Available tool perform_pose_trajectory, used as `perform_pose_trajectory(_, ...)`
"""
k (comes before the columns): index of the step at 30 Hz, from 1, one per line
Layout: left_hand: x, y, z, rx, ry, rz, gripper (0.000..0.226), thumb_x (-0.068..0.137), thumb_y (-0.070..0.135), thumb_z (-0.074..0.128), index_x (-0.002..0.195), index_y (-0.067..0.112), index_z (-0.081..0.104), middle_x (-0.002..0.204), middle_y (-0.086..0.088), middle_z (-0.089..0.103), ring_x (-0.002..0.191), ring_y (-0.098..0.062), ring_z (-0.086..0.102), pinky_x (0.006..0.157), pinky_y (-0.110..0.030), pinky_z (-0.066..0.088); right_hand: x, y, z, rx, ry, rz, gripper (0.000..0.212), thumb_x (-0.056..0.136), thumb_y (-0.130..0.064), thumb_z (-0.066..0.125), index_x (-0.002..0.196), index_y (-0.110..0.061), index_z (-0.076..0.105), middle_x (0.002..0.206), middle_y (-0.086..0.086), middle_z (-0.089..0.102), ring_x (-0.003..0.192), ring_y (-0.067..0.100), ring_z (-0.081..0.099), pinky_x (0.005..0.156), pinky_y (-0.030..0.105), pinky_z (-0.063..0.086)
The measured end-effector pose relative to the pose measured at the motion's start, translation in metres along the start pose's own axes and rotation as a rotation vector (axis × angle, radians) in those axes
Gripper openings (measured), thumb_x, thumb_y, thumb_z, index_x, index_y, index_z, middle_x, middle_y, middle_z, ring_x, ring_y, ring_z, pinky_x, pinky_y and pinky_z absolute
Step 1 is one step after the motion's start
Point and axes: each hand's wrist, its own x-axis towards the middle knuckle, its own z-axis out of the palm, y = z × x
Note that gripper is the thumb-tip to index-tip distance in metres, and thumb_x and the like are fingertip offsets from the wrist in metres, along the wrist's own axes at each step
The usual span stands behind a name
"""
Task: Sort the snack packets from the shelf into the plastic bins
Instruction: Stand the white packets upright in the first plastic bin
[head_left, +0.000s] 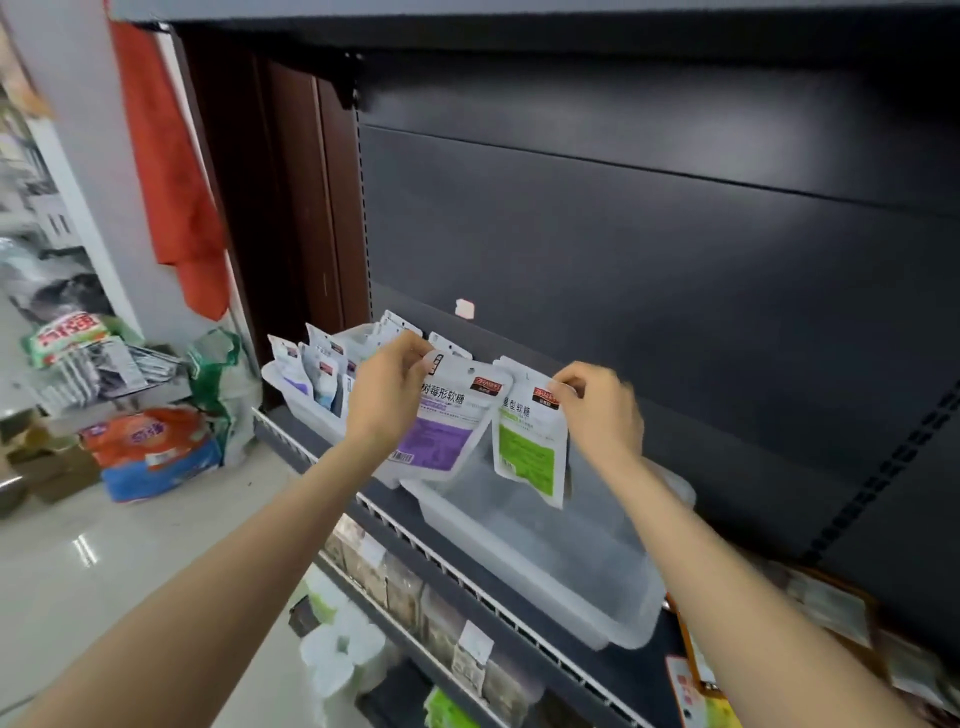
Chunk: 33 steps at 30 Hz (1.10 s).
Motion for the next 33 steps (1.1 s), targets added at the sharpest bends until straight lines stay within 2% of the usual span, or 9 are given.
perform_pose_trajectory(2,0.025,-0.019,-0.001,-0.038,0.007,-0.018,0.01,0.098,0.017,0.05,0.093,0.018,0.058,0.09,0.001,0.064,0.072,-0.016,0.058,0.061,-0.026,0.046,0.018,-0.011,0.018,-0.048,0.002,-0.017,0.012,0.092,-0.025,0.056,0.088,-0.023,0.067,0.093,-0.004,0.069,0.089,0.023,0.059,0.065,0.028,0.042)
perform_pose_trajectory(5,0.062,-0.048,-0.004,-0.082,-0.005,-0.03,0.009,0.097,0.02,0.051,0.092,0.018,0.059,0.088,0.001,0.064,0.078,-0.022,0.063,0.07,-0.042,0.055,0.045,-0.028,0.044,-0.091,-0.004,0.009,0.012,0.093,-0.024,0.055,0.09,-0.024,0.067,0.096,-0.002,0.069,0.088,0.025,0.06,0.063,0.027,0.038)
perform_pose_trajectory(7,0.088,-0.066,-0.007,-0.109,-0.013,-0.026,0.009,0.096,0.02,0.052,0.092,0.016,0.059,0.086,0.002,0.063,0.078,-0.022,0.063,0.072,-0.045,0.054,0.062,-0.042,0.062,-0.122,0.01,0.032,0.013,0.094,-0.026,0.055,0.092,-0.025,0.067,0.097,-0.001,0.069,0.09,0.026,0.06,0.063,0.027,0.038)
perform_pose_trajectory(13,0.176,-0.112,-0.015,-0.162,-0.026,0.03,0.009,0.095,0.01,0.054,0.098,0.01,0.062,0.086,0.004,0.062,0.08,-0.015,0.06,0.075,-0.027,0.049,0.114,-0.078,0.126,-0.122,0.132,0.093,0.011,0.093,-0.027,0.057,0.091,-0.025,0.068,0.099,-0.003,0.068,0.09,0.024,0.061,0.063,0.028,0.04)
perform_pose_trajectory(19,0.256,-0.154,-0.021,-0.257,-0.067,0.112,0.008,0.093,0.01,0.056,0.089,0.006,0.061,0.078,0.003,0.061,0.064,-0.007,0.053,0.053,-0.004,0.036,0.145,-0.101,0.184,-0.043,0.187,0.14,0.011,0.092,-0.027,0.06,0.092,-0.022,0.07,0.098,-0.005,0.07,0.088,0.019,0.062,0.063,0.028,0.043)
perform_pose_trajectory(21,0.277,-0.168,-0.02,-0.274,-0.106,0.097,0.007,0.094,0.008,0.054,0.091,0.008,0.06,0.081,0.003,0.061,0.069,-0.01,0.054,0.058,-0.007,0.039,0.153,-0.109,0.2,0.035,0.198,0.157,0.011,0.09,-0.023,0.062,0.092,-0.018,0.071,0.097,-0.003,0.071,0.087,0.018,0.062,0.065,0.026,0.043)
perform_pose_trajectory(24,0.303,-0.193,-0.013,-0.275,-0.152,0.052,0.007,0.094,0.004,0.053,0.093,0.007,0.06,0.086,0.002,0.062,0.08,-0.014,0.057,0.07,-0.019,0.044,0.162,-0.107,0.222,0.106,0.199,0.21,0.011,0.088,-0.016,0.064,0.092,-0.011,0.073,0.093,0.001,0.072,0.079,0.012,0.06,0.058,0.012,0.036)
perform_pose_trajectory(31,0.334,-0.248,0.021,-0.114,-0.364,0.038,0.012,0.096,0.004,0.048,0.101,-0.002,0.058,0.096,-0.011,0.065,0.081,-0.017,0.054,0.065,-0.017,0.034,0.175,-0.083,0.261,-0.098,0.091,0.376,0.021,0.092,-0.009,0.054,0.097,-0.02,0.072,0.102,-0.001,0.071,0.097,0.021,0.064,0.077,0.034,0.051)
perform_pose_trajectory(33,0.341,-0.247,0.028,-0.115,-0.385,0.066,0.013,0.096,0.005,0.048,0.1,-0.001,0.058,0.095,-0.013,0.067,0.08,-0.02,0.056,0.066,-0.027,0.04,0.182,-0.087,0.263,-0.183,0.085,0.384,0.029,0.092,-0.005,0.049,0.102,-0.023,0.07,0.107,-0.001,0.07,0.101,0.023,0.063,0.079,0.034,0.051)
